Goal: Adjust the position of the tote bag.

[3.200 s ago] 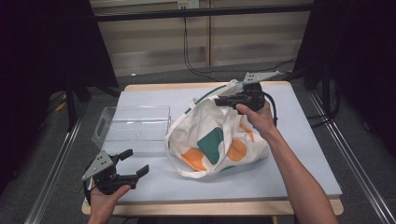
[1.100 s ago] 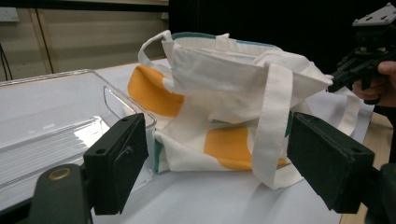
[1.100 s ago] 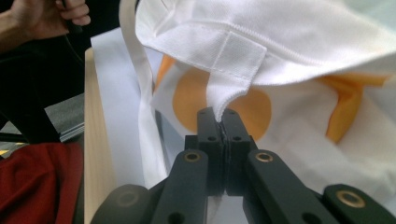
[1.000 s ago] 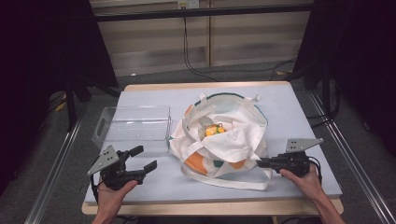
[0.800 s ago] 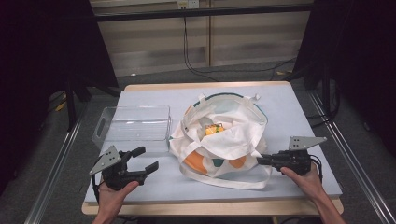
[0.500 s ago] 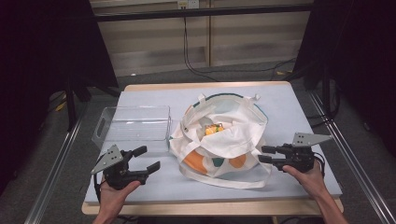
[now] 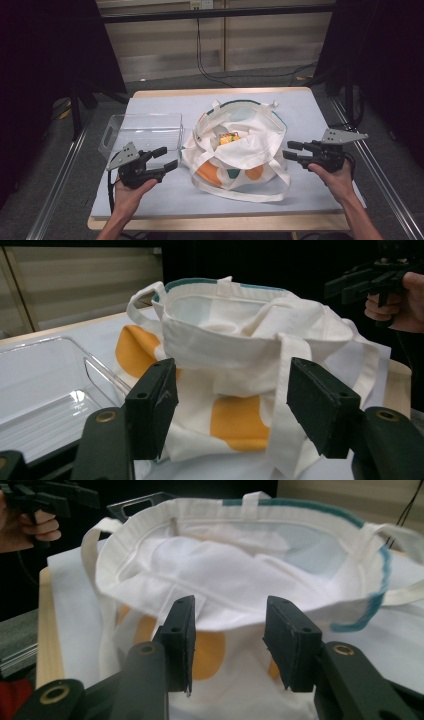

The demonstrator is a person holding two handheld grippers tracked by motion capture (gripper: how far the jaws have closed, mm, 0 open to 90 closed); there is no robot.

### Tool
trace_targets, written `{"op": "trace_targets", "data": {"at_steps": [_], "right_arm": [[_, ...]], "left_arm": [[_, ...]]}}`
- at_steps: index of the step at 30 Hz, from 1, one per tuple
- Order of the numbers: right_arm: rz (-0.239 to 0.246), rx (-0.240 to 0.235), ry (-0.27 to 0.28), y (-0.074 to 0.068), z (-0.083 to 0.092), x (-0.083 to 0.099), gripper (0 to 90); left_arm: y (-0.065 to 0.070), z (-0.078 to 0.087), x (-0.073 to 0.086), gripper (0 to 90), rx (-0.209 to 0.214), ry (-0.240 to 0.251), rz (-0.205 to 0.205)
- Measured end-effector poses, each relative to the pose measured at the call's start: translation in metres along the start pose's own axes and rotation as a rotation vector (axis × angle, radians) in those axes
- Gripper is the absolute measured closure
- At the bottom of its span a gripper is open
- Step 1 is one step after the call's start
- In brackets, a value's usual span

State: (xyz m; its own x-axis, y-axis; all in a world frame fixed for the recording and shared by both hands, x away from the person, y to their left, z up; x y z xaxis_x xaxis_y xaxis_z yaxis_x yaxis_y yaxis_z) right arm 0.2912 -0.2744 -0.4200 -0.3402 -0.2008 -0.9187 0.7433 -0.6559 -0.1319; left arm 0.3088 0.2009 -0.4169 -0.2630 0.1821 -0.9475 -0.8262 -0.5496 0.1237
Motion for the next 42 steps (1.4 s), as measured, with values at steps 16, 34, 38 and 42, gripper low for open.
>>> {"op": "trace_targets", "data": {"at_steps": [16,34,38,42], "right_arm": [[-0.008,0.113,-0.058,0.058,-0.045,-0.034,53.1],[-0.054,0.175,-0.192,0.090,-0.084,-0.019,80.4],[-0.062,0.138,-0.159,0.085,-0.078,-0.024,88.1],[-0.060,0.104,-0.098,0.081,-0.068,-0.032,88.3]], "left_arm": [[-0.027,-0.069,-0.041,39.7,0.037,-0.041,0.014],[-0.052,-0.130,-0.041,40.7,0.010,-0.231,0.050],[-0.054,-0.133,-0.034,45.6,-0.018,-0.285,0.038],[-0.057,-0.131,-0.032,66.9,-0.038,-0.302,0.038]]}}
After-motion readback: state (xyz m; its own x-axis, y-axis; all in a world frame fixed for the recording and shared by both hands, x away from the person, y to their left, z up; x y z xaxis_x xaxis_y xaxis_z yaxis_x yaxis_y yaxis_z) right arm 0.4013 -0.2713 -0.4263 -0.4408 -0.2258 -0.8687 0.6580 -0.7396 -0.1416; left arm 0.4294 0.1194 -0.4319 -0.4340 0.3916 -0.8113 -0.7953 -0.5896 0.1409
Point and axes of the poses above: each handheld gripper's, and its own axes: z roughly backward along the jaws, x roughly out of its underside, y roughly to its right, the point moved 3 cm from there along -z, roughly forward along the jaws, and after that the axes turned 1 degree about -y, right-handed, at the moved point
